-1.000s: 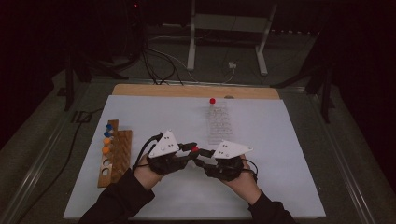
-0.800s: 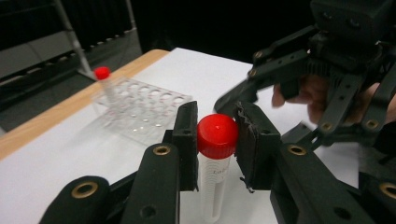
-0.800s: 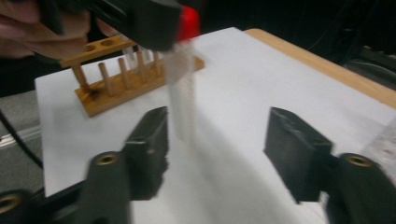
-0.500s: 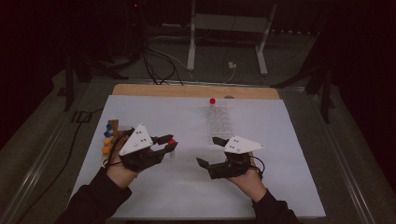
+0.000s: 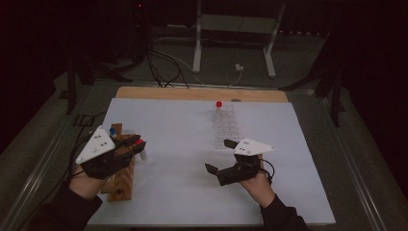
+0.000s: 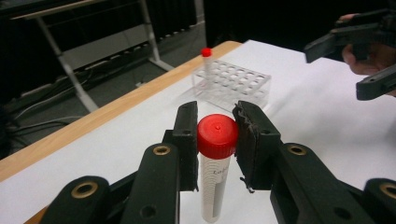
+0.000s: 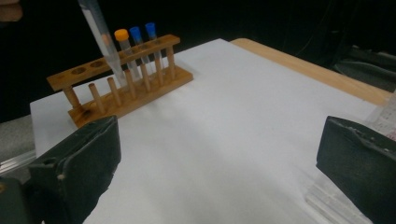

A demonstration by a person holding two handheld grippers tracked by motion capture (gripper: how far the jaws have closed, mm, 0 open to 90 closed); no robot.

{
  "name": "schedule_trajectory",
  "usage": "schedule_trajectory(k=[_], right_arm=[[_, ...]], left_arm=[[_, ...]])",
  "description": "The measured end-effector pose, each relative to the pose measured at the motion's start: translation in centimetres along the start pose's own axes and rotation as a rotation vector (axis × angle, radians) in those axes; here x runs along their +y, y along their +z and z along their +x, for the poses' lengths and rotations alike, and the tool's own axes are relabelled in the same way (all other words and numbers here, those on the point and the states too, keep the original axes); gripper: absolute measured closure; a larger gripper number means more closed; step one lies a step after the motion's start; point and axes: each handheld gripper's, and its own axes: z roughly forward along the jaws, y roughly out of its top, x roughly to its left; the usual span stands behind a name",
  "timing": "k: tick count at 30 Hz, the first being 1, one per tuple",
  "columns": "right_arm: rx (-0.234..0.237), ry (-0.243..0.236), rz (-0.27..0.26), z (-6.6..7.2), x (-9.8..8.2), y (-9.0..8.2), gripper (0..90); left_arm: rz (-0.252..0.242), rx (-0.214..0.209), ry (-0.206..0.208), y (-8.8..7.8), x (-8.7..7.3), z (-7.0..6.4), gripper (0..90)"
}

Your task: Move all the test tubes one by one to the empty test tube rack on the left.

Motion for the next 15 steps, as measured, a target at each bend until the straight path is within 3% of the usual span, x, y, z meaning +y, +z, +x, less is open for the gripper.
schedule_trajectory(k=[8,15], right_arm=[[0.003,-0.003,-0.011,0.0,0.2,-0.2,0.0],[0.005,-0.007,-0.012,0.1,0.2,-0.2,0.0]], left_arm=[[0.002,0.087,-0.009,-3.2,-1.0,1.2,71.9],[0.000,0.166,-0.046,-5.0,-2.7,2.4,71.9]])
